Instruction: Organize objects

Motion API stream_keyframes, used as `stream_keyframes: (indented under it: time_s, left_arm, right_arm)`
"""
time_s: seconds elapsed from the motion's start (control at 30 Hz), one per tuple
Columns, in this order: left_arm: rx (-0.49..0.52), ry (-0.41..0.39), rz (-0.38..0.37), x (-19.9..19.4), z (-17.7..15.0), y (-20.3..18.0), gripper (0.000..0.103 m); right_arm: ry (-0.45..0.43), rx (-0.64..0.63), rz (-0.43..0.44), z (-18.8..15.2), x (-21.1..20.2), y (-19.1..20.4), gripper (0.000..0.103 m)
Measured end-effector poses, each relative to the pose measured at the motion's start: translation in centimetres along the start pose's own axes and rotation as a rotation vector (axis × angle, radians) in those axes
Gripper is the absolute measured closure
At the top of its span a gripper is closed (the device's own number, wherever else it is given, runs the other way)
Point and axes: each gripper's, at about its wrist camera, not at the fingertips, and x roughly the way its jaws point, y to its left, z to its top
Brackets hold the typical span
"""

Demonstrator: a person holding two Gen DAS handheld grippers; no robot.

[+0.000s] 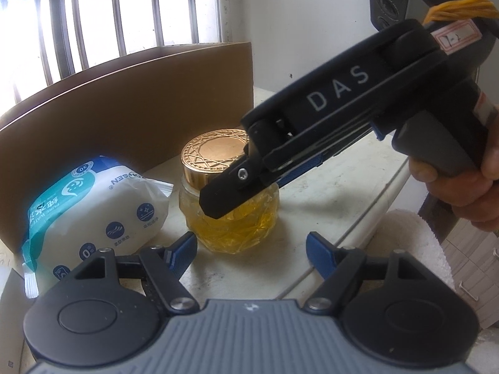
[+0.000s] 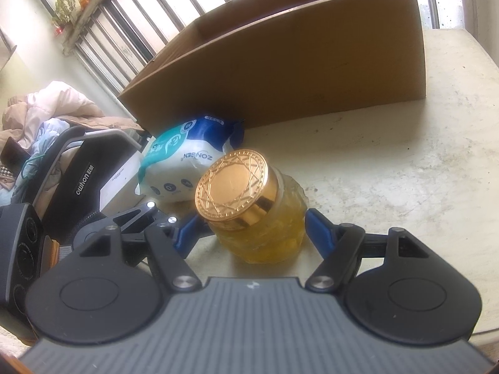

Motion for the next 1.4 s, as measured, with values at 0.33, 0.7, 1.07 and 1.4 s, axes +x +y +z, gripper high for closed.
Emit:
stream_keyframes:
  time_s: [0.33, 0.7, 1.07, 1.4]
  left_arm:
    - [-0.015, -0.016, 0.017, 0.1, -0.4, 0.6, 0.025]
    - [-0.029, -0.02, 0.023, 0.7, -0.1, 0.9, 0.025]
    - [-0.03, -0.019, 0.025, 1.1, 0.3, 1.2, 0.024]
    - [-0.027, -0.016, 0.008, 0.6, 0.1, 0.8, 0.023]
  right_arm:
    - [0.009, -0.016, -0.014, 0.2, 0.4, 0.5, 0.031]
    - [0.011, -0.06, -0.04, 0.4, 0.4, 0.9, 0.031]
    - [0.012, -0.056, -0.038, 0.5, 0.6, 0.9, 0.028]
    - [0.03, -0.043, -0.036, 0.2, 0.5, 1.0, 0.028]
